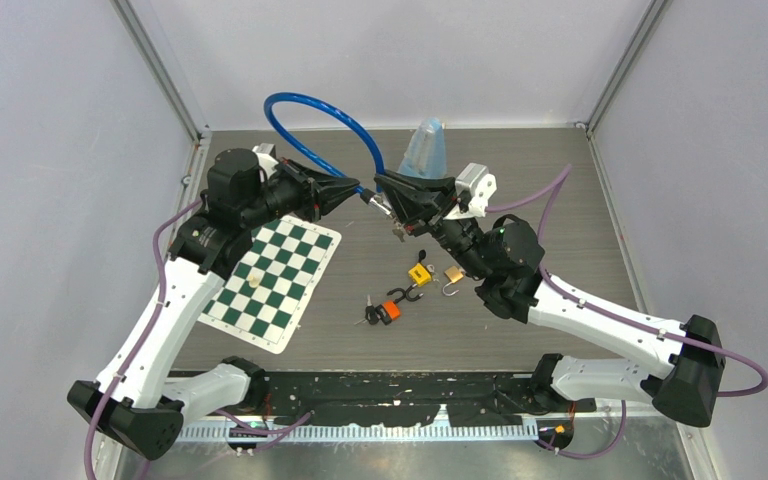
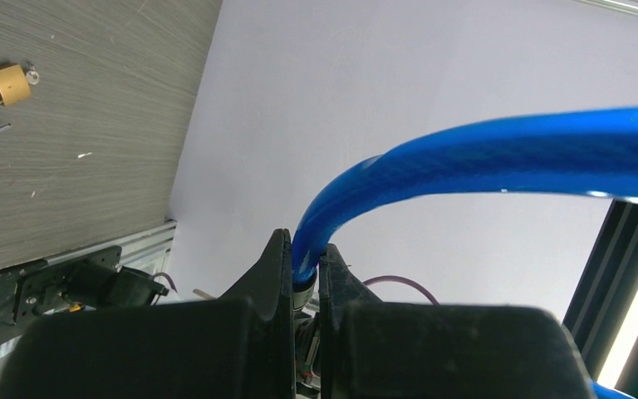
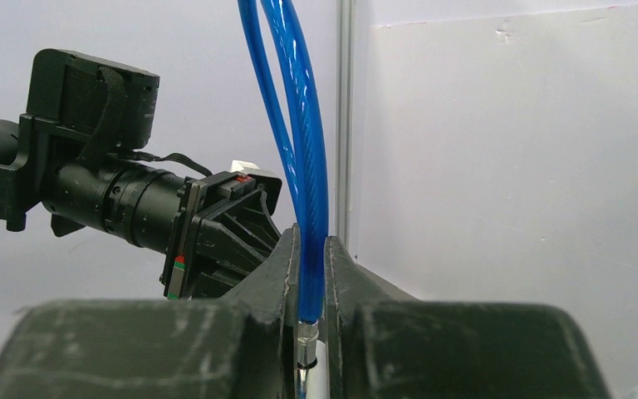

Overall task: Lock with the key
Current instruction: Lock the lock.

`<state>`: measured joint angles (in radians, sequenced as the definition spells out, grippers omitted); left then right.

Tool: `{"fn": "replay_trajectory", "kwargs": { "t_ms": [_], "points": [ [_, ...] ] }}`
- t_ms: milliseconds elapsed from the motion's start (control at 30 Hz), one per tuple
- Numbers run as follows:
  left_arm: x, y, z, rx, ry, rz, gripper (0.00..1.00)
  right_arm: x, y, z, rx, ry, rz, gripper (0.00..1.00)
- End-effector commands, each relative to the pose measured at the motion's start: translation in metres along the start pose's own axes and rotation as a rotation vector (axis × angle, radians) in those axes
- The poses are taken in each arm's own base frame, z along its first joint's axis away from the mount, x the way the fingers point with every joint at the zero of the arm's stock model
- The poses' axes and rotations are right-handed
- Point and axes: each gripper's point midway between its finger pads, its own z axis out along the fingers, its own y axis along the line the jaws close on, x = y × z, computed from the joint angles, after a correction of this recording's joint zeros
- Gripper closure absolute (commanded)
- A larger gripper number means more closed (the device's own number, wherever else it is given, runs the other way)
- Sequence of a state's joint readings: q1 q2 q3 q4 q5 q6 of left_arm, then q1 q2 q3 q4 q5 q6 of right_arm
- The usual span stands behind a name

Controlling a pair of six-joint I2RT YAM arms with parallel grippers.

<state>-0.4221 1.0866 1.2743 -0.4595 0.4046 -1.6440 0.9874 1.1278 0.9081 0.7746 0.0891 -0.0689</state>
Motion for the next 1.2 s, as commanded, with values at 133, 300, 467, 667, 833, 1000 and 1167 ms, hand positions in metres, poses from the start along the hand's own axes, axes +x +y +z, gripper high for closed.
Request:
{"fn": "replay_trajectory", "kwargs": {
  "t_ms": [133,300,467,667,833,1000,1167],
  "points": [
    [0.018,-0.067,-0.028,0.242,0.061,0.04,1.0,0.01,0.024,-0.027,-0.129,-0.003,-0.006,0.95],
    [0.018,-0.064,-0.027,0.231,0.062,0.035,1.0,0.011,0.035,-0.029,-0.198,0.0,-0.041,0.95],
    [0.017,-0.064,-0.028,0.231,0.058,0.041,1.0,0.011,0.034,-0.023,-0.196,0.002,-0.065,0.95],
    [0.018,-0.067,-0.031,0.243,0.048,0.042,1.0,0.022,0.024,-0.024,-0.135,0.027,-0.046,0.95],
    [0.018,-0.072,-0.032,0.264,0.048,0.046,1.0,0.035,0.011,-0.028,-0.037,0.058,0.048,0.95],
    [0.016,-0.075,-0.029,0.277,0.045,0.048,1.0,0.049,0.015,-0.029,-0.04,0.098,0.095,0.95],
    [0.012,-0.069,-0.026,0.257,0.026,0.058,1.0,0.054,0.013,-0.028,-0.025,0.135,0.084,0.95]
  ]
}}
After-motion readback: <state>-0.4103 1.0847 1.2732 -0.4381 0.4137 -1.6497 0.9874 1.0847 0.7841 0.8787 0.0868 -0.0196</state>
